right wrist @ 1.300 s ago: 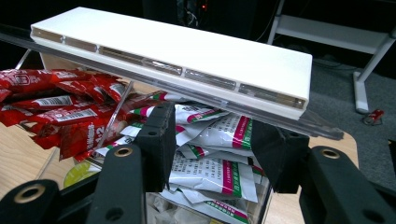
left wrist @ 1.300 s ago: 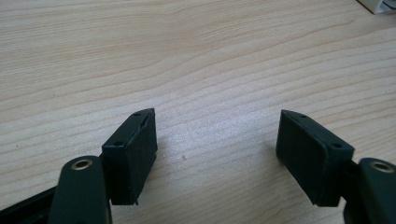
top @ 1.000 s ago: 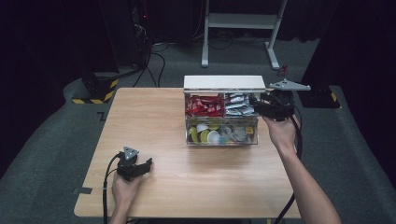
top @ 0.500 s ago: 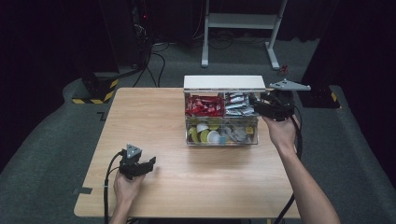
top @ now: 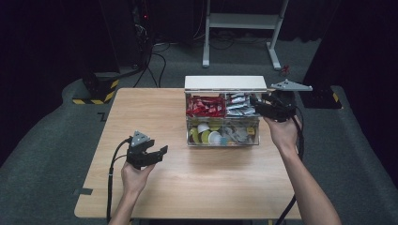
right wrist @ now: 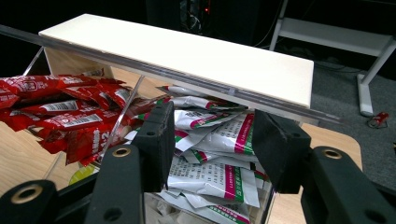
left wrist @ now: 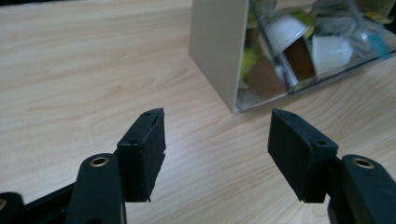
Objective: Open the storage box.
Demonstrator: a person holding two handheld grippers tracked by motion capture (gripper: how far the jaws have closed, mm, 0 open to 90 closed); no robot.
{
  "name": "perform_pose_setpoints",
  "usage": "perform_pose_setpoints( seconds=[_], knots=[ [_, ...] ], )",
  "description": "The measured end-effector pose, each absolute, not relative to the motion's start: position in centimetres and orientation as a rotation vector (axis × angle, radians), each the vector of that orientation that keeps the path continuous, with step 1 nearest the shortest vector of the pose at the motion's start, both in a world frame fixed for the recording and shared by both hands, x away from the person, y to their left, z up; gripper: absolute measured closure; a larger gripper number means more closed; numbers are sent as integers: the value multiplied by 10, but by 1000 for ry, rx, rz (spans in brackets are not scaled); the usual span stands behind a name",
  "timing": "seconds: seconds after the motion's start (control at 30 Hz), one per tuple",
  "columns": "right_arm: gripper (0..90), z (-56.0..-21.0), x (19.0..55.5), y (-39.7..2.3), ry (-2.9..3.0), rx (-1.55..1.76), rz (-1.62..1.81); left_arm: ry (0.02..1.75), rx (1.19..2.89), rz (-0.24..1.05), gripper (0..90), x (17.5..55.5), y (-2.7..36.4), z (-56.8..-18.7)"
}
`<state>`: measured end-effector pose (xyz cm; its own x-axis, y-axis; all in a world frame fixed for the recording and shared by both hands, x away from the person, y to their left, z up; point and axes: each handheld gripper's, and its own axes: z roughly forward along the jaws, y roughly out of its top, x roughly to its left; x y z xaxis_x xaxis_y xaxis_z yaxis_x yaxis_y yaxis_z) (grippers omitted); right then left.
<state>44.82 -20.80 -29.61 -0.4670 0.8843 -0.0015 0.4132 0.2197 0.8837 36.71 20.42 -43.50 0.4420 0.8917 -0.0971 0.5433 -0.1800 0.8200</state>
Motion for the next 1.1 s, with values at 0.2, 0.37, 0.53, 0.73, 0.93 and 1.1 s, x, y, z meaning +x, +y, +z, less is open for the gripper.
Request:
perform_pose_setpoints(
  seconds=[0.2, 0.37, 0.53, 0.73, 0.93, 1.1],
  knots=[
    [494, -296, 448, -208, 1982, 1193, 1195, 1180, 1862, 513, 386, 374, 196, -417],
    [494, -296, 448, -208, 1985, 1197, 1198, 1153, 1857, 506, 391, 379, 189, -404],
    [494, -296, 449, -208, 1986, 1197, 1197, 1104, 1850, 501, 397, 384, 177, -383],
    [494, -295, 449, -208, 1987, 1203, 1198, 1084, 1833, 500, 420, 393, 170, -367],
    [493, -293, 449, -207, 1991, 1199, 1193, 1057, 1821, 490, 423, 397, 164, -355],
    [493, -293, 449, -207, 1989, 1198, 1194, 1031, 1806, 485, 424, 400, 157, -344]
  ],
)
